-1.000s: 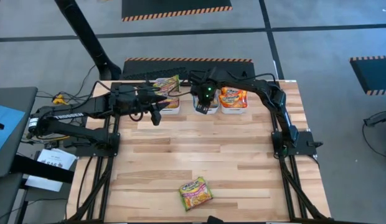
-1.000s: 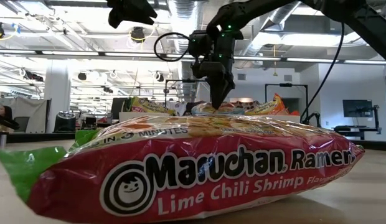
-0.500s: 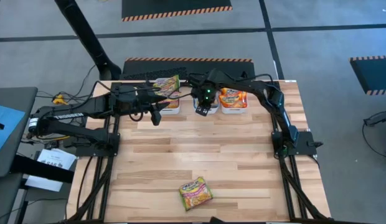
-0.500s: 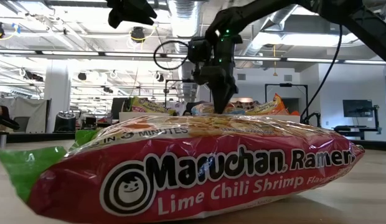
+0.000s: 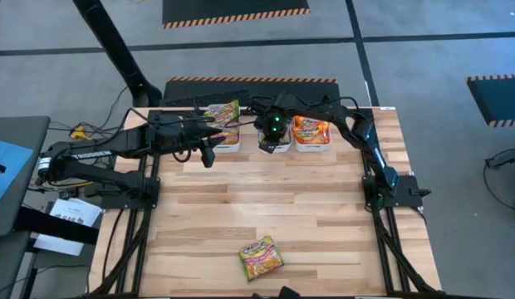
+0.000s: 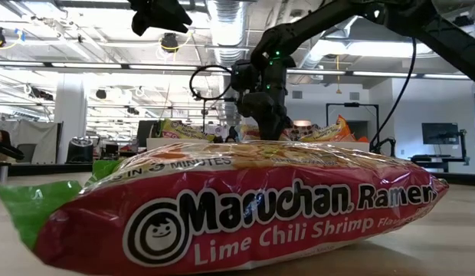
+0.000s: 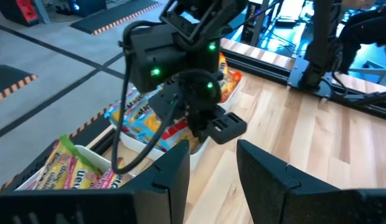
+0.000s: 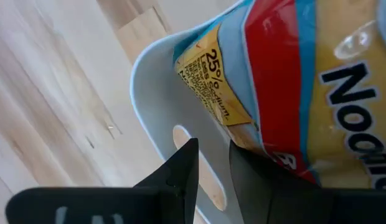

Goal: Sort Maruchan noodles
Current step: Put the blue noodle pack into the middle white bin

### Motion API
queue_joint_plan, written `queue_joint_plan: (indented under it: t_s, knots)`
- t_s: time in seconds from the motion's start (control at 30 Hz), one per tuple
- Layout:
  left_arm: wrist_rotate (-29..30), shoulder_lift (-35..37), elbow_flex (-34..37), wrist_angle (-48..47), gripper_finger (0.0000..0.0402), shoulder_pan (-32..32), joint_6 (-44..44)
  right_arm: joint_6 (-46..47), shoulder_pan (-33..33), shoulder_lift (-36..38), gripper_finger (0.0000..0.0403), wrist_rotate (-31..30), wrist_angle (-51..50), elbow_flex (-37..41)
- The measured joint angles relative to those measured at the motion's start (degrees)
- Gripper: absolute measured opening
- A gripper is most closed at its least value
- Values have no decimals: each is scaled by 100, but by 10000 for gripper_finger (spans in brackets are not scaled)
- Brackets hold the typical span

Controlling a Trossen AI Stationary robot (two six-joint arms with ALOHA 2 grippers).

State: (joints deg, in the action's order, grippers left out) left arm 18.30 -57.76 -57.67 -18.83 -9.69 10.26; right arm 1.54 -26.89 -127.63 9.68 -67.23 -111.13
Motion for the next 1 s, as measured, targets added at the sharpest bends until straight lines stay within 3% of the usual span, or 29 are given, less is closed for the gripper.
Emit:
queue_joint_plan:
  t_s: [0.57,0.8,1.0]
  knots:
    - [96,0,0,-28,117,-2,0,-32,31,1159,116,-68,21,13]
    - [422,0,0,-28,117,-2,1,-46,-478,1497,116,-387,1158,6]
    - [632,0,0,-26,117,-2,139,-53,-857,1239,116,-355,1136,20]
